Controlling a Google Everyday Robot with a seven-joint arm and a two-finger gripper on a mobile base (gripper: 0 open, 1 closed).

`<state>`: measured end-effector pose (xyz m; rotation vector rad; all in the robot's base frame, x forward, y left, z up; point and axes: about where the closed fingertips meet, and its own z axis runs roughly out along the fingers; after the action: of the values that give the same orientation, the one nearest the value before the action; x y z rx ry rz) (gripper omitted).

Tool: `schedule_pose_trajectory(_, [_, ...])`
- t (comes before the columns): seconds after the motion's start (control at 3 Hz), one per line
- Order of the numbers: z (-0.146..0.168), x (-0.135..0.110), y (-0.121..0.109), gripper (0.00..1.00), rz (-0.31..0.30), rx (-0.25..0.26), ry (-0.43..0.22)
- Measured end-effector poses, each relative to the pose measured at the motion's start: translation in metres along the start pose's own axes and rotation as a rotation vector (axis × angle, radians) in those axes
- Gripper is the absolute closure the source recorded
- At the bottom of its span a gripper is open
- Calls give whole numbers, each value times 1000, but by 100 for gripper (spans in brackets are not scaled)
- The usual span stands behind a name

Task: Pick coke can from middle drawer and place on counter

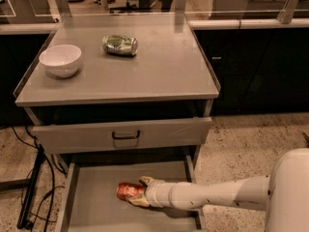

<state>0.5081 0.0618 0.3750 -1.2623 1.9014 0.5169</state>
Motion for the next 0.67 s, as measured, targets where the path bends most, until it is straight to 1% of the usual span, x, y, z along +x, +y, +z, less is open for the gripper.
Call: schedule_pose_trajectory(0.67, [0, 0, 0, 88, 0, 0, 0])
